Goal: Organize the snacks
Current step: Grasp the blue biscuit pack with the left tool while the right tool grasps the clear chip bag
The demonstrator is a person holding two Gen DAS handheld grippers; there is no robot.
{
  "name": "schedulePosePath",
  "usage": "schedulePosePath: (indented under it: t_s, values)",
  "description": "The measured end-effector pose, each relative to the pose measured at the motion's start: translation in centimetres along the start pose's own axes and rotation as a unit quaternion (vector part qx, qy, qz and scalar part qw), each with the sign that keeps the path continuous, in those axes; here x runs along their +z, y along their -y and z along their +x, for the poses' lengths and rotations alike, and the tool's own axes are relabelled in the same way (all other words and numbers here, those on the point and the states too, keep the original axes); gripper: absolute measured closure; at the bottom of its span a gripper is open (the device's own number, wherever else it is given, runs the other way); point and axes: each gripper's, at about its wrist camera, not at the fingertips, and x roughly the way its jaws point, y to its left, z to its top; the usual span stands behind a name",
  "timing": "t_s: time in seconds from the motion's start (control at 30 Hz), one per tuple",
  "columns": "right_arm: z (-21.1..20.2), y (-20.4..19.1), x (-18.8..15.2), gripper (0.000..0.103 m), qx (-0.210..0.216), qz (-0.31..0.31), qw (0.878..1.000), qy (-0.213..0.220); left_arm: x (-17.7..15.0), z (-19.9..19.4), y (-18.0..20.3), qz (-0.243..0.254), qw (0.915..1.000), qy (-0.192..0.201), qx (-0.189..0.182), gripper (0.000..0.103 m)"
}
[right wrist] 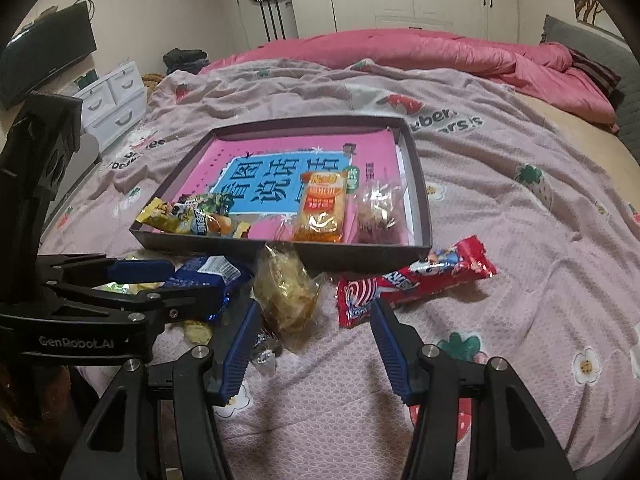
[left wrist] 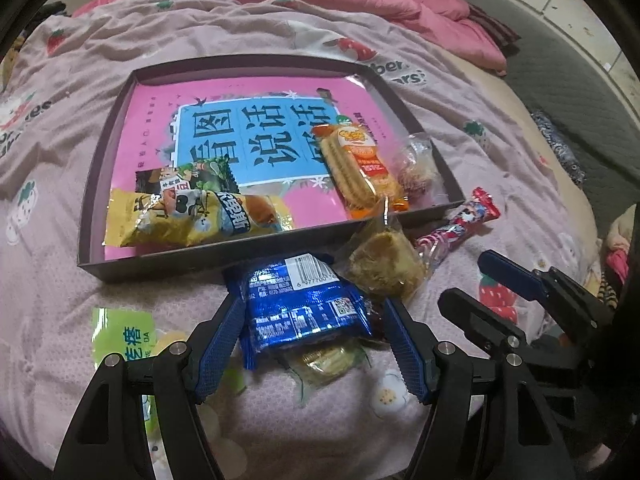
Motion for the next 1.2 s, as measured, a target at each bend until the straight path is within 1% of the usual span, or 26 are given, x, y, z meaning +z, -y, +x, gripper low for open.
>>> schedulePosePath:
  t_s: [0.17,0.3,0.5,0.6,1.03,1.2]
  values:
    - [0.5,0.1,-0.1,0.047,0.001,-0.001,1.0,-0.009,0.2,1.0,-0.3,-0.009,0.9998,-0.011,0.011,0.03]
    - [1.2,-0.1,-0.2,0.047,0.002,-0.005,1.0,-0.016,0.4,1.6,-0.7,-0.016,0.9997,-0.018,0.01,0.03]
    - [2.1,0.0,-0.2,0.047,0.013,0.0,1.0,-0.023,0.3,1.6,-1.2,-0.02,0.9995,-0.023,0.006,0.03]
    - [2.6,-0.1,-0.2,0.047,0.016,-0.002,1.0,-0.026,0.3,1.4,-1.6,-0.024,0.9994,-0.025,-0.002,0.03]
    - [5.4,-1.4,0.6,0.047,0.036,-0.044,0.998,-0.022,0.0,0.4,-2.1,-0.011,0.9994,-0.033,-0.002,0.03]
    - [6.0,-2.0,0.6,0.051,0.047,-0.058,0.997,-0.02,-0.2,0.2,-2.1,-0.009,0.9993,-0.036,0.008,0.03]
